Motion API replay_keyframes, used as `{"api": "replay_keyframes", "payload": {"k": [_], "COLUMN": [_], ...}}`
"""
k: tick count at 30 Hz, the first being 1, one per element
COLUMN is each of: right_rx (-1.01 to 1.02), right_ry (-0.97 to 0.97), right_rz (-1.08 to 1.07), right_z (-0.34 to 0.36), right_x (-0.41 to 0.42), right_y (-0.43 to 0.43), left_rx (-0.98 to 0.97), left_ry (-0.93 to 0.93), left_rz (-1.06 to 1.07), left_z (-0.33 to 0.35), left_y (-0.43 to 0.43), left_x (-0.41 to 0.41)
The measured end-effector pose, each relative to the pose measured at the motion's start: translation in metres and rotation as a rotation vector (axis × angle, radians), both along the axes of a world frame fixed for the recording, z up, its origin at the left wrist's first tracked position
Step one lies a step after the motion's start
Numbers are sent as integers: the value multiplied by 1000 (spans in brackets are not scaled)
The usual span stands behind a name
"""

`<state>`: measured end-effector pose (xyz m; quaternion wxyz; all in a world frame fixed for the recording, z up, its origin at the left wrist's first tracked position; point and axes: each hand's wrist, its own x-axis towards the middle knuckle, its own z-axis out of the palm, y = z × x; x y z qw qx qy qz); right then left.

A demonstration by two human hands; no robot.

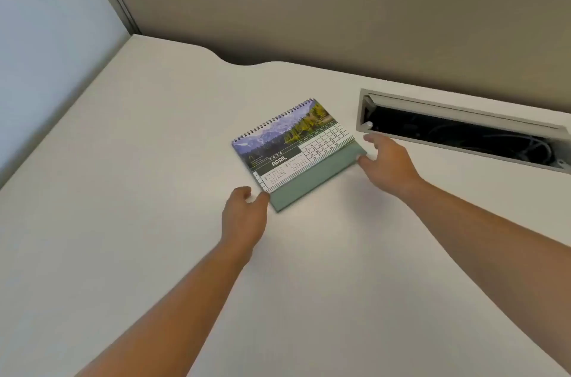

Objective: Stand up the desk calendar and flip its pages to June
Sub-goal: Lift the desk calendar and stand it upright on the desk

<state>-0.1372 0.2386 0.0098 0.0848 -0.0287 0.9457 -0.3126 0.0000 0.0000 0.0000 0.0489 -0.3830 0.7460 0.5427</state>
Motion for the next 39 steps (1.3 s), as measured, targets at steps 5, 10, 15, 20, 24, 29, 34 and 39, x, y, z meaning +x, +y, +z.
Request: {"api": "replay_keyframes", "payload": {"k": [5,10,15,20,24,29,34,39], "right_rx": [-59,-97,-151,-171,-219,-313,-498,-661], "right_ry": [-177,-147,-132,-119,-158,-265,-351,-340], "right_rz": [-9,-26,-109,-145,-194,-278,-342,-327], "right_z": [0,-9,-12,-8,4,19,47,75], "right_x": [-33,-28,-23,-14,-4,24,68,106], "right_y": [-12,-18,-10,-3,4,12,33,37], "left_rx": [212,224,152,239,370,466,560,507], "left_ry": [6,3,28,29,85,145,201,237], "left_rz": [114,179,228,175,145,39,-223,-425], "left_z": [-2,-10,-11,-11,-3,15,38,53], "left_y": [-8,-9,-9,-10,-15,-19,-16,-4], "left_x": [-32,-48,-53,-52,-45,-22,21,54]}}
